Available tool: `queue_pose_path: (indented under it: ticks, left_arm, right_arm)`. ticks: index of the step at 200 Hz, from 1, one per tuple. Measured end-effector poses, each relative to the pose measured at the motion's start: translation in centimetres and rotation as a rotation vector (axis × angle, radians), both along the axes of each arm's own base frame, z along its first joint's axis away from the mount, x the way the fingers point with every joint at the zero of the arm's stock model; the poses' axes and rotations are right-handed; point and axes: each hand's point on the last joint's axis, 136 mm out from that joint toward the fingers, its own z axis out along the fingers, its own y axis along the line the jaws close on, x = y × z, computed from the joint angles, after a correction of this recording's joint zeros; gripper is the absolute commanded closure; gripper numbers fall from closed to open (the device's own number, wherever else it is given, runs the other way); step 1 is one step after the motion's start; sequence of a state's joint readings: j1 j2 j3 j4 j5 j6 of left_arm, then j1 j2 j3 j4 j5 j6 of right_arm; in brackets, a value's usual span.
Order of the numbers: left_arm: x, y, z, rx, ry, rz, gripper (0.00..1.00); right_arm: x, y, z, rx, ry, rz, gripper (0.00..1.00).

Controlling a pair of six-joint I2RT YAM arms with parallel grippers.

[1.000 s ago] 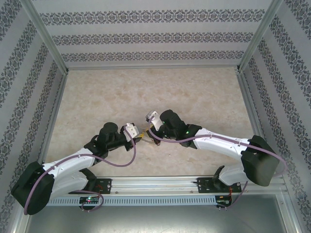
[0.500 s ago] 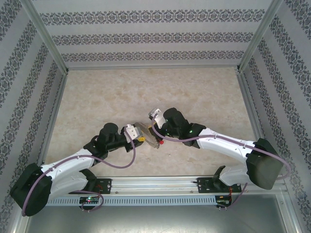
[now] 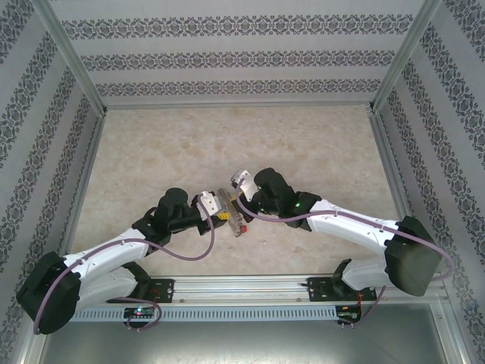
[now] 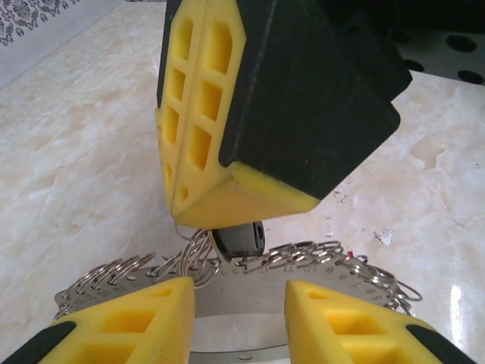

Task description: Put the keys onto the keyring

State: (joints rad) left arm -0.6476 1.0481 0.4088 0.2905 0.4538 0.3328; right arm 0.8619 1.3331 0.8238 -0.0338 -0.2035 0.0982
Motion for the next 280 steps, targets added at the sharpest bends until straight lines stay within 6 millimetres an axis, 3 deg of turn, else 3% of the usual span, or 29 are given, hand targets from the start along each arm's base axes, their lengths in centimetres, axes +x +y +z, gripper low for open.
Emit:
queue_pose_path:
  ticks: [25, 51, 98, 194, 205, 214, 280]
  left_arm:
    - [0.3, -0.1, -0.1, 0.009, 0.002, 0.005, 0.64]
    - [0.4, -0.3, -0.4, 0.023, 0.009, 0.004, 0.72]
    - [0.8, -0.3, 0.1, 0.031, -0.013, 0.010, 1.00]
    - [1.1, 0.2, -0.5, 0.050, -0.011, 0.044, 1.00]
    - [1.0, 0.2, -0.8, 0.052, -0.004, 0.044, 0.79]
    - [0.9, 0.2, -0.9, 0.050, 0.001, 0.043, 0.70]
    - [0.8, -0.2, -1.6, 0.054, 0.034, 0.021, 0.64]
  right_arm:
    - [-0.1, 0.1, 0.0, 0.002, 0.003, 0.006, 1.00]
    - [-0.1, 0.1, 0.0, 0.003, 0.004, 0.006, 1.00]
    - [-0.5, 0.3, 0.0, 0.006, 0.007, 0.025, 1.00]
    - [0.3, -1.1, -0.2, -0.009, 0.009, -0.029, 1.00]
    - [0.3, -1.1, -0.3, -0.010, 0.010, -0.029, 1.00]
    - [0.3, -1.1, -0.2, -0.009, 0.010, -0.028, 1.00]
    - [0.1, -1.0, -0.2, -0.005, 0.014, -0.019, 1.00]
